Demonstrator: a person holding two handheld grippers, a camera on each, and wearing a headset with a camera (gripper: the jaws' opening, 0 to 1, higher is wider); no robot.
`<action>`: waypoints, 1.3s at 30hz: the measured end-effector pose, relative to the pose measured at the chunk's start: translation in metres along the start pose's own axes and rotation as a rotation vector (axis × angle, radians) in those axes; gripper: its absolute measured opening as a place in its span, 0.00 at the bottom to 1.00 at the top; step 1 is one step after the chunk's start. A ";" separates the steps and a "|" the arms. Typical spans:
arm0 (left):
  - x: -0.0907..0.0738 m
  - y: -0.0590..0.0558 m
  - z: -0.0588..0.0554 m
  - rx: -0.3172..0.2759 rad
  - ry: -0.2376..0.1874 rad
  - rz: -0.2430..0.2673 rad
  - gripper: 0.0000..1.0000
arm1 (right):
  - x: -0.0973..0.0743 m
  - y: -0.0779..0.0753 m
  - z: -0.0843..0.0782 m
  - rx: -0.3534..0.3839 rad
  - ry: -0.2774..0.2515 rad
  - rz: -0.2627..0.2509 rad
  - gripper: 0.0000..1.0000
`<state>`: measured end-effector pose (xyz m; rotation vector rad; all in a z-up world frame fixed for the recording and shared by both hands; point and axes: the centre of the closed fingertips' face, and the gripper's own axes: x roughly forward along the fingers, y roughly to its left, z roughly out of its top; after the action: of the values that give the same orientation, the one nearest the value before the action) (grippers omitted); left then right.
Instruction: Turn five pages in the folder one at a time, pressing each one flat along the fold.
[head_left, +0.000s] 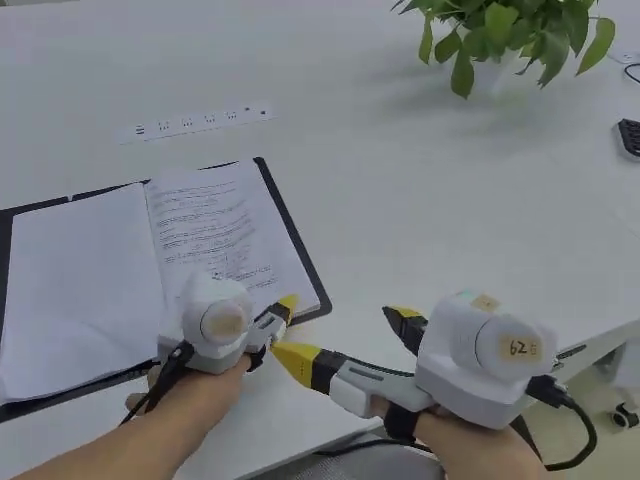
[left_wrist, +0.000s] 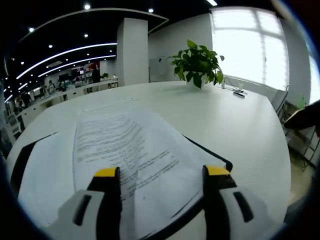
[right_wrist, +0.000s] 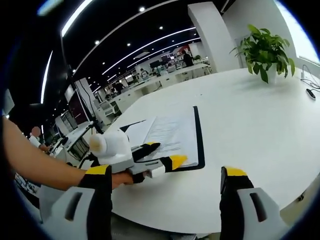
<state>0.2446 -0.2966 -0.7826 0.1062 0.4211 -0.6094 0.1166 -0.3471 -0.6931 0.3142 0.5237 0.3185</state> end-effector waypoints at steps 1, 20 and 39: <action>0.000 0.001 0.001 -0.002 -0.005 -0.002 0.65 | 0.000 0.000 0.000 0.000 -0.001 -0.001 0.89; -0.003 0.022 0.004 -0.077 -0.015 0.008 0.37 | 0.048 -0.009 0.015 -0.040 0.028 0.041 0.78; -0.004 0.030 0.006 -0.173 -0.038 0.002 0.30 | 0.119 -0.014 0.042 -0.102 0.038 0.119 0.62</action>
<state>0.2609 -0.2715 -0.7763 -0.0695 0.4351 -0.5703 0.2395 -0.3239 -0.7158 0.2409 0.5246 0.4661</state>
